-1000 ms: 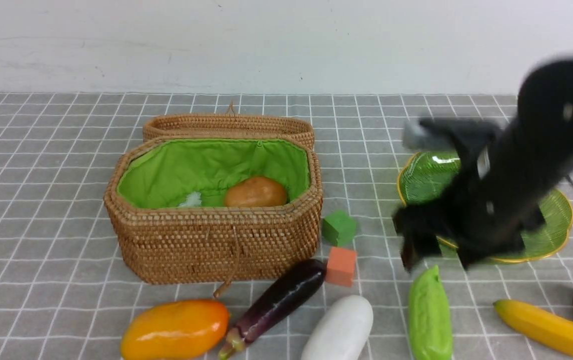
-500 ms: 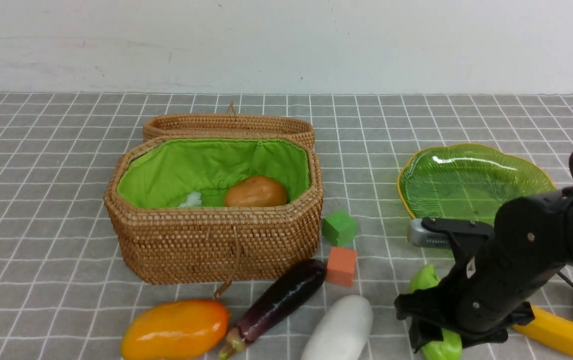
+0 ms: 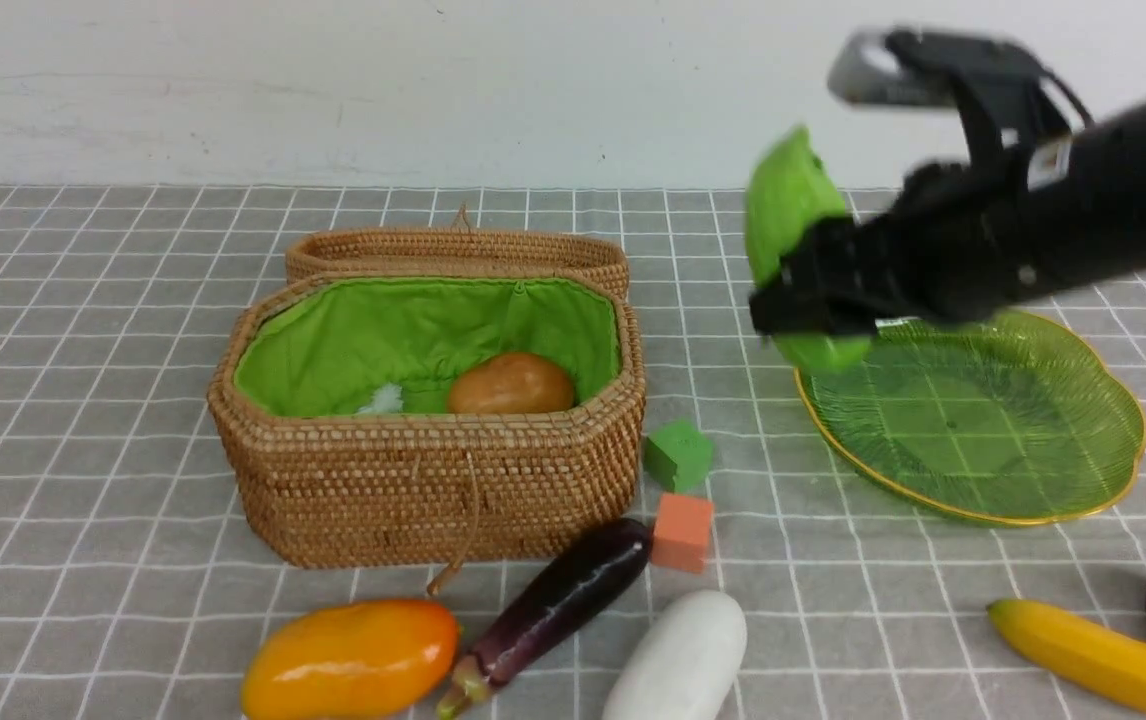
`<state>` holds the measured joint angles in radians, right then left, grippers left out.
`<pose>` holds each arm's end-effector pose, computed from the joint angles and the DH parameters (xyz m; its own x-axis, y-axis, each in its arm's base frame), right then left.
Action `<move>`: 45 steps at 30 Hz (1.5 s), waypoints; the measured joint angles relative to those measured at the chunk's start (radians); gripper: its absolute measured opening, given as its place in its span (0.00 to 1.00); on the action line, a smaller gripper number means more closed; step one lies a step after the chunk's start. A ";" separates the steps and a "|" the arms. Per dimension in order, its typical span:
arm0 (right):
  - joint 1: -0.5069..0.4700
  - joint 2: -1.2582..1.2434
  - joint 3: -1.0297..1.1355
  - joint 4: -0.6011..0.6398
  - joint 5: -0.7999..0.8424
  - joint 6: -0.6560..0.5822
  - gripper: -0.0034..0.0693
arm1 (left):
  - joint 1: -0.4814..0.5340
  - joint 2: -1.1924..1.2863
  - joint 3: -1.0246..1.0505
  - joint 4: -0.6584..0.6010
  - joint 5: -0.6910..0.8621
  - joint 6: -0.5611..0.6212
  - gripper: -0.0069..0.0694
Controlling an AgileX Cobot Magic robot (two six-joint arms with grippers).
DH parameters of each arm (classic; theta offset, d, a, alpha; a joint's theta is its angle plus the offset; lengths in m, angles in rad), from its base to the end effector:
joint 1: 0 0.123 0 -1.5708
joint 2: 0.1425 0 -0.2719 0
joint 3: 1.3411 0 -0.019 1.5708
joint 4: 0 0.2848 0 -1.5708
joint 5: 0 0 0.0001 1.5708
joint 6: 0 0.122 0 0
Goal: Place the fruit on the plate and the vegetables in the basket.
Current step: Take a chayote with your right arm and place it on the basket on the left, then use the right arm to grab a mangosteen and put it into the right plate
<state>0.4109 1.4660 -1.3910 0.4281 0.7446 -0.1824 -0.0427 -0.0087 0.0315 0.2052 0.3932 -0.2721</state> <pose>0.3396 0.1854 0.3430 -0.6567 -0.1387 -0.7413 -0.4954 0.8205 0.2854 0.1292 0.0040 0.1581 -0.3119 -0.0686 -0.9476 -0.0572 0.9969 -0.0533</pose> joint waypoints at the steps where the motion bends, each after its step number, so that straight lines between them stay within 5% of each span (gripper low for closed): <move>1: 0.000 0.029 -0.066 0.072 0.025 -0.074 0.66 | 0.000 0.000 0.000 0.000 0.000 0.000 0.40; 8: 0.092 0.331 -0.415 0.305 0.129 -0.321 0.66 | 0.000 0.000 0.000 0.000 0.000 0.000 0.40; 14: 0.131 0.529 -0.557 0.274 0.141 -0.283 0.71 | 0.000 0.000 0.000 0.000 0.000 0.000 0.40; 18: 0.120 0.618 -0.624 0.240 0.155 -0.199 0.95 | 0.000 0.000 0.000 0.000 0.000 0.000 0.40; 23: 0.118 0.616 -0.633 0.222 0.222 -0.185 0.96 | 0.000 0.000 0.000 0.000 0.000 0.000 0.40; 27: 0.118 0.572 -0.602 0.150 0.274 -0.151 0.92 | 0.000 0.000 0.000 0.000 0.000 0.000 0.40; 31: 0.112 0.370 -0.450 -0.065 0.290 -0.063 0.87 | 0.000 0.000 0.000 0.000 0.000 0.000 0.40; 38: -0.004 -0.022 -0.056 -0.378 0.302 0.253 0.86 | 0.000 0.000 0.000 0.000 0.000 0.000 0.40; 45: -0.117 -0.230 0.302 -0.528 0.307 0.049 0.86 | 0.000 0.000 0.000 0.000 0.000 0.000 0.40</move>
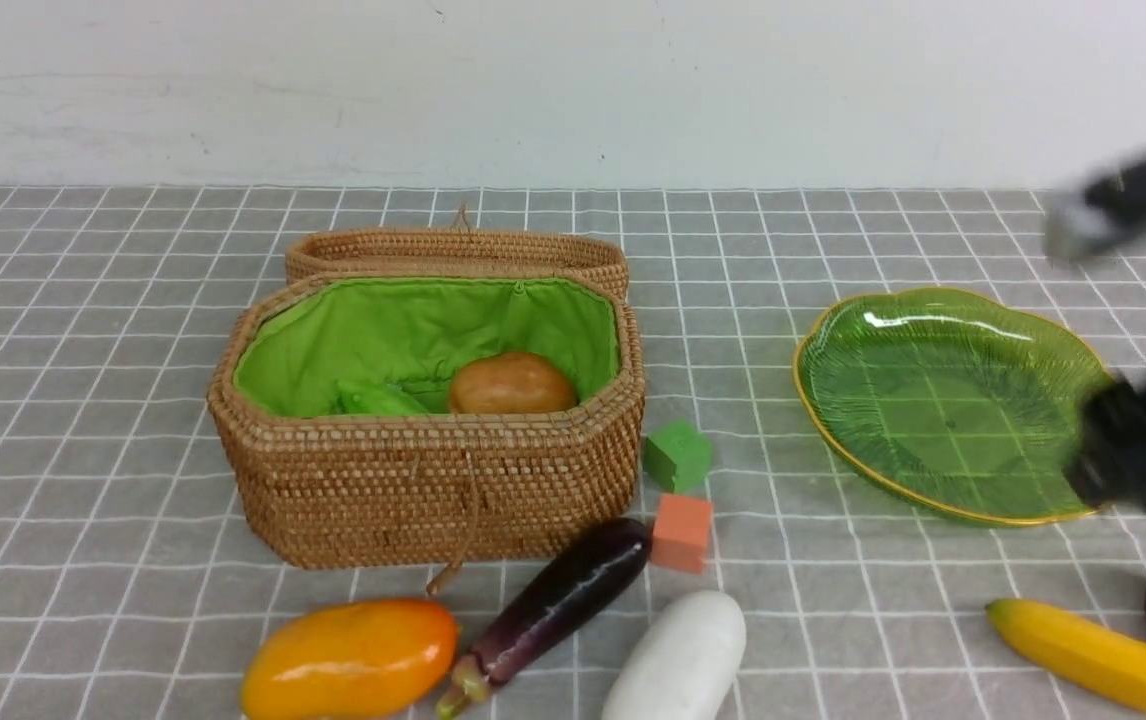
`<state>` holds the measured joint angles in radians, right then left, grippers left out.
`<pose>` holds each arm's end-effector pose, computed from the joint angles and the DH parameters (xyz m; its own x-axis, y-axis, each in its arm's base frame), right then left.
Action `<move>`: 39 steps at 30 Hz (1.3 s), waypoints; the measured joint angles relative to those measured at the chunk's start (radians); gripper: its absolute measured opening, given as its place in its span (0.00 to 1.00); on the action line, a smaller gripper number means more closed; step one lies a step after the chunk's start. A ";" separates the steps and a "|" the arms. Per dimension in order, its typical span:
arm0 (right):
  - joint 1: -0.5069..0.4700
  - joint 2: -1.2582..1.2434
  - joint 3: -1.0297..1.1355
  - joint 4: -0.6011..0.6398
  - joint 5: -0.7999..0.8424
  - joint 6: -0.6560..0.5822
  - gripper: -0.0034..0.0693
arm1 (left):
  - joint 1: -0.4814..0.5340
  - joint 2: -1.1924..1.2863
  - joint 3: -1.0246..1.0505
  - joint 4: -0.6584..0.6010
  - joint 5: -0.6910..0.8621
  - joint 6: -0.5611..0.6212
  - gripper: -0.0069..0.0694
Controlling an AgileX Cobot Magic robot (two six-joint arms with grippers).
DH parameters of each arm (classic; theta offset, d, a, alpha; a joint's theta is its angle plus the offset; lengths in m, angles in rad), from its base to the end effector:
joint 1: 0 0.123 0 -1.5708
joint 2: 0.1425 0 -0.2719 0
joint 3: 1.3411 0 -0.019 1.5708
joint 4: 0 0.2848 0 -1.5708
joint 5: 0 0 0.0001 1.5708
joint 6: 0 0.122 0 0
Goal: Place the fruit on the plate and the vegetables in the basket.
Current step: Use the right arm to grab a mangosteen and put it into the right plate
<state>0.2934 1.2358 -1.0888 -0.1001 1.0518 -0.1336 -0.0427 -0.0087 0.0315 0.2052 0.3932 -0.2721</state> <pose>0.2782 0.0730 0.2829 -0.7970 -0.4306 -0.4235 -0.4032 0.9014 -0.1576 0.1292 0.0040 0.1581 -0.3119 -0.0686 -0.9476 -0.0572 0.9969 -0.0533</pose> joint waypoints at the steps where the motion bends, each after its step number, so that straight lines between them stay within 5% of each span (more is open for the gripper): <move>1: -0.009 -0.015 0.055 -0.016 -0.011 -0.063 0.86 | 0.000 0.000 0.000 0.000 0.000 0.000 0.40; 6: -0.017 -0.018 0.148 -0.023 -0.096 -0.121 0.86 | 0.000 0.000 0.000 0.000 0.000 0.000 0.40; 12: -0.219 0.057 0.168 -0.078 -0.191 0.366 0.86 | 0.000 0.000 0.000 0.000 0.000 0.000 0.40; 15: -0.326 0.120 0.168 -0.067 -0.195 0.443 0.86 | 0.000 0.000 0.000 0.000 0.000 0.000 0.40; 22: -0.381 0.234 0.168 0.051 -0.271 0.390 0.86 | 0.000 0.000 0.000 0.000 0.000 0.000 0.40; 39: -0.381 0.422 0.166 -0.073 -0.400 0.440 0.82 | 0.000 0.000 0.000 0.000 0.000 0.000 0.40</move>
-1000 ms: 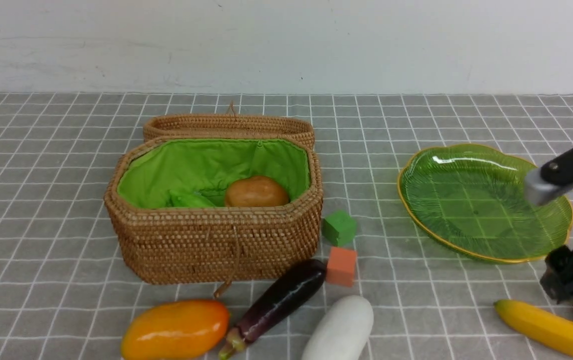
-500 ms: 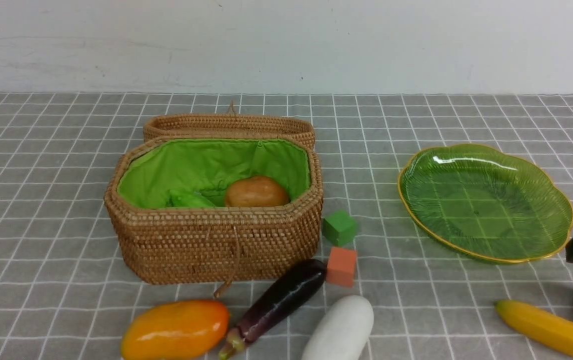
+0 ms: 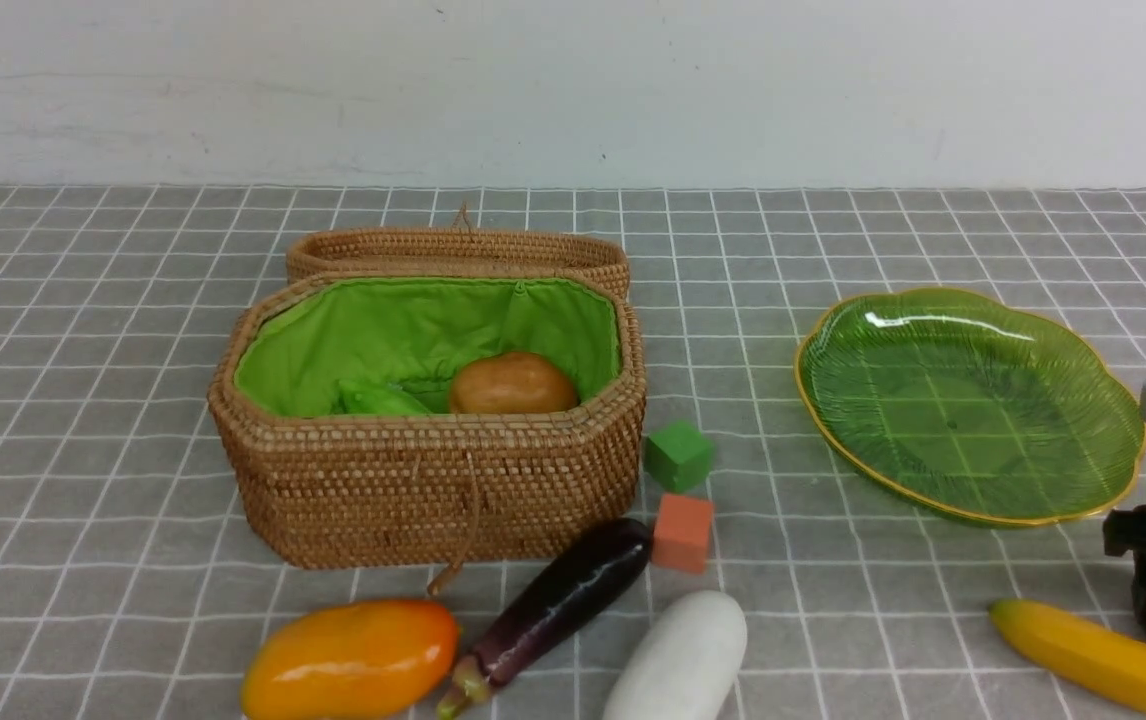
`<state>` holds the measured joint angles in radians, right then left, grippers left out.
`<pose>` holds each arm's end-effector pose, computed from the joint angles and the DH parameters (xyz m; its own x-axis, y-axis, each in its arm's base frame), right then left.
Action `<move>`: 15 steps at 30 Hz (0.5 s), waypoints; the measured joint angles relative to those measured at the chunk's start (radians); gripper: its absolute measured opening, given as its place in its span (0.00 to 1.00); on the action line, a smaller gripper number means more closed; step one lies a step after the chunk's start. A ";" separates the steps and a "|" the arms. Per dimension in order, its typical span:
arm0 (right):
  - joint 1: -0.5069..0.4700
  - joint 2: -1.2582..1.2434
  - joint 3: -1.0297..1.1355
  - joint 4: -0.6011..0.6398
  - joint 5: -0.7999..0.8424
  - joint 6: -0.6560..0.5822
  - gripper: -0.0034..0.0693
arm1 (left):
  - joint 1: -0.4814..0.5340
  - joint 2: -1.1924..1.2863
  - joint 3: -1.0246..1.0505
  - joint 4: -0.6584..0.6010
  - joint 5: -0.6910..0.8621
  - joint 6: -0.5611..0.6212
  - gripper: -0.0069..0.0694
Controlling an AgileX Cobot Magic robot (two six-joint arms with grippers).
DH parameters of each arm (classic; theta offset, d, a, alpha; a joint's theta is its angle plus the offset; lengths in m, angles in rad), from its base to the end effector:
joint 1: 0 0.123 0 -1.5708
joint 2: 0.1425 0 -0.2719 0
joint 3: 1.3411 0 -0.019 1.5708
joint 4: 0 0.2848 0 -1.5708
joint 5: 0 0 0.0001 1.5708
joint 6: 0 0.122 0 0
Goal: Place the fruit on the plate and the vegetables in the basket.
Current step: Use the right arm to grab a mangosteen and put it into the right plate
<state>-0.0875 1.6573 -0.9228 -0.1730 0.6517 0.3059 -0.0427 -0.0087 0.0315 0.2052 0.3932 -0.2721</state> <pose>0.3313 -0.0419 0.1145 -0.9249 0.2479 -0.2883 0.2739 0.9603 -0.0530 0.1292 0.0040 0.1581 -0.3119 -0.0686 -0.9476 -0.0572 0.9969 -0.0533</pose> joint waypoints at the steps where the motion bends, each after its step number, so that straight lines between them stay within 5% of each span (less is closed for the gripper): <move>1: 0.000 0.000 -0.001 0.000 -0.003 0.000 0.80 | 0.000 0.000 0.000 0.000 0.000 0.000 0.40; 15: -0.001 -0.125 -0.308 0.016 0.020 -0.066 0.79 | 0.000 0.000 0.000 0.000 0.000 0.000 0.40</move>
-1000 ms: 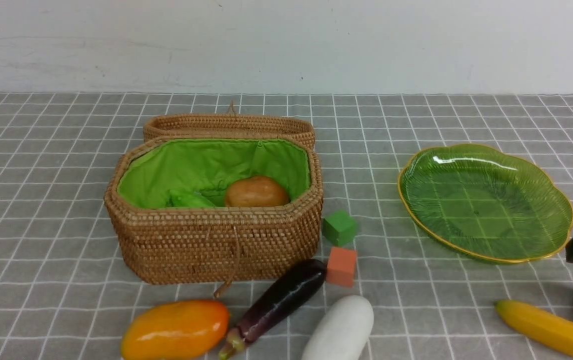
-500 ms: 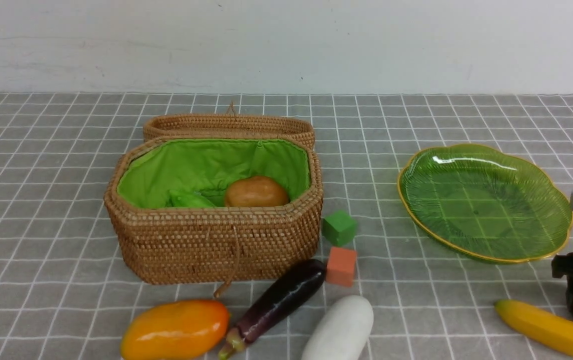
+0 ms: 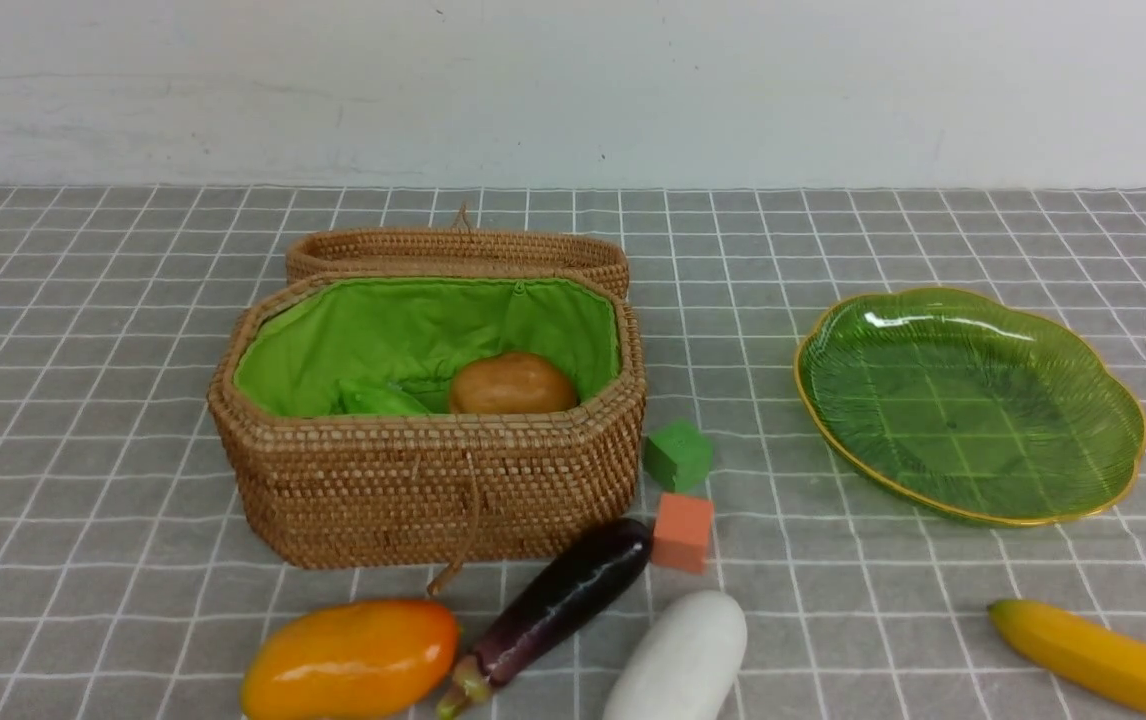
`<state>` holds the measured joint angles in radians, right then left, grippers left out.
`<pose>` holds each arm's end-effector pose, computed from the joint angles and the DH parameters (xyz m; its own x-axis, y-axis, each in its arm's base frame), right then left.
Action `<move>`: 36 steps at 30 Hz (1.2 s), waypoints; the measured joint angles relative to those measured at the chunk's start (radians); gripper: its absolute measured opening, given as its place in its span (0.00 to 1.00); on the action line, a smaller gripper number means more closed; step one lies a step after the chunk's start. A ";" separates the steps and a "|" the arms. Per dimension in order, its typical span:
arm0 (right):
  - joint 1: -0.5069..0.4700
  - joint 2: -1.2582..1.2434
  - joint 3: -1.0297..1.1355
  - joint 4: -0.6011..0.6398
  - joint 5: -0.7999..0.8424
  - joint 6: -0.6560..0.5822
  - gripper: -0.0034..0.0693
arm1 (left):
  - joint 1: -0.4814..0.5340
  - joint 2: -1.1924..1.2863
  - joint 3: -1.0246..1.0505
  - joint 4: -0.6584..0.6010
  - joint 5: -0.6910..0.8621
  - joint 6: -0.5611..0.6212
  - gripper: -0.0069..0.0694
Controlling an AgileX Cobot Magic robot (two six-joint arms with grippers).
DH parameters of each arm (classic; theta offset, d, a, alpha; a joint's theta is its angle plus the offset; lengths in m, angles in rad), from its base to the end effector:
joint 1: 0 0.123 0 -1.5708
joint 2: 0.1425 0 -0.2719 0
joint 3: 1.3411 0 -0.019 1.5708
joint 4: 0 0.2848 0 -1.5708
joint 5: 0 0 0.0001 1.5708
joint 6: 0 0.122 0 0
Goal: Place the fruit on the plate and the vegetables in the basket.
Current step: Use the right arm to grab a mangosteen and put it into the right plate
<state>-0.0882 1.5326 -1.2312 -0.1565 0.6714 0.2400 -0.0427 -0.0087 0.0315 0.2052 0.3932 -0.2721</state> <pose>0.3854 -0.0460 0.2578 -0.7448 0.1826 -0.6418 0.2379 0.9713 0.0003 0.1292 0.0040 0.1581 -0.3119 -0.0686 -0.9476 -0.0572 0.9969 -0.0533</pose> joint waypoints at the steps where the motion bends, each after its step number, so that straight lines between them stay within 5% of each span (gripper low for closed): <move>1: 0.000 0.000 -0.007 0.004 -0.002 -0.005 0.79 | 0.000 0.000 0.000 0.000 0.000 0.000 0.40; 13: 0.001 0.374 -0.208 0.387 -0.112 -0.325 0.79 | 0.000 0.000 0.000 0.000 0.000 0.000 0.40; 21: 0.001 0.491 -0.220 0.407 -0.145 -0.338 0.79 | 0.000 0.000 0.000 0.000 0.000 0.000 0.40; 27: 0.001 0.446 -0.227 0.407 -0.117 -0.338 0.97 | 0.000 0.000 0.000 0.000 0.000 0.000 0.40; 36: 0.001 0.199 -0.217 0.347 0.078 -0.339 0.96 | 0.000 0.000 0.000 0.000 0.000 0.000 0.40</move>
<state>-0.0873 1.7315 -1.4482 0.1900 0.7497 -0.0992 -0.0427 -0.0087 0.0315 0.2052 0.3932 -0.2721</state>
